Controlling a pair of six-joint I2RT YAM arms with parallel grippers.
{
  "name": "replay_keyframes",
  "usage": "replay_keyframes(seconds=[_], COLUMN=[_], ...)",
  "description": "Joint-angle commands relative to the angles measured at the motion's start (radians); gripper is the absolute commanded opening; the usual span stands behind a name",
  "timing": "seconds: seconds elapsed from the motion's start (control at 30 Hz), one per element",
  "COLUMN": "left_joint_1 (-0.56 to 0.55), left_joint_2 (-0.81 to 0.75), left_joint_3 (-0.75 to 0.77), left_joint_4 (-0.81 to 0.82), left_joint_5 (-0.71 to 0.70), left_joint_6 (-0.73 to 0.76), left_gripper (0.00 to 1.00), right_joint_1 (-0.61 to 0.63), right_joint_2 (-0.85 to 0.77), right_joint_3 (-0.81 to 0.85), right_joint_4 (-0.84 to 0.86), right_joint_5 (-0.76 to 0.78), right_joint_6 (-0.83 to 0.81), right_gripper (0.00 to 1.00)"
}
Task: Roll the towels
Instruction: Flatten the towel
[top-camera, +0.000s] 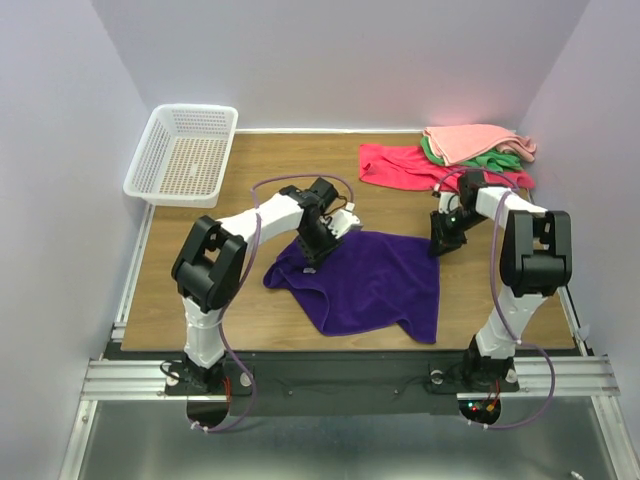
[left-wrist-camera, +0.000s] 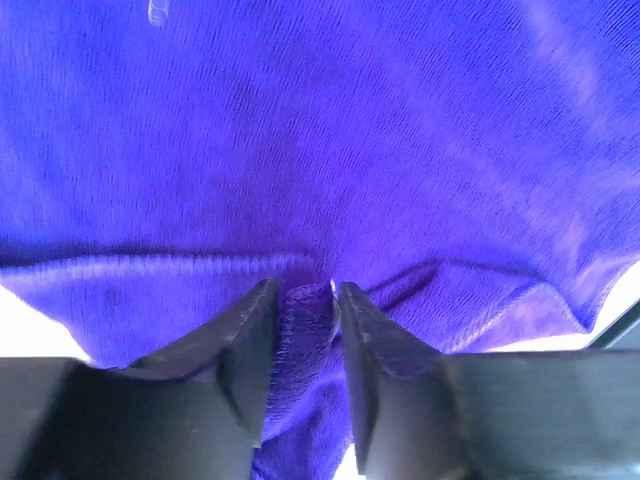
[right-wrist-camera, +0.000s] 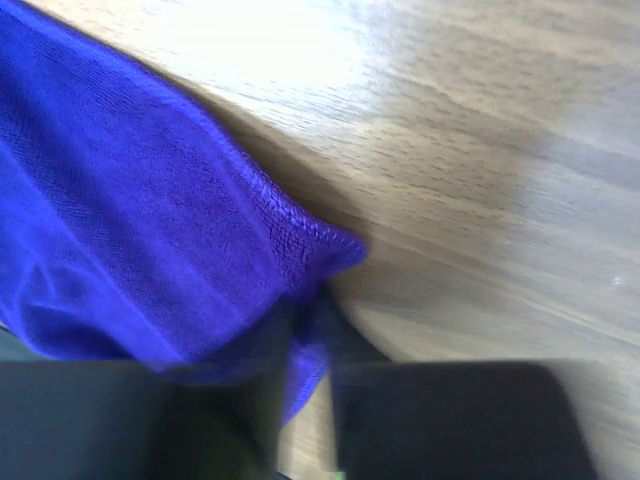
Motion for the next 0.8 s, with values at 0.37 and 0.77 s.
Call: replay_keyframes(seconds=[0.37, 0.77], left_joint_1=[0.222, 0.377], left_joint_2=[-0.398, -0.324], left_joint_3=[-0.077, -0.235], left_joint_4=[0.064, 0.212], left_joint_5=[-0.131, -0.188], left_joint_6=[-0.064, -0.089], left_gripper=[0.00, 0.02], right_joint_1=[-0.054, -0.131], right_joint_2=[-0.106, -0.054], right_joint_3=[0.019, 0.140], right_joint_4=[-0.014, -0.017], right_joint_5=[0.144, 0.206], right_joint_6=[-0.059, -0.127], right_gripper=[0.01, 0.01])
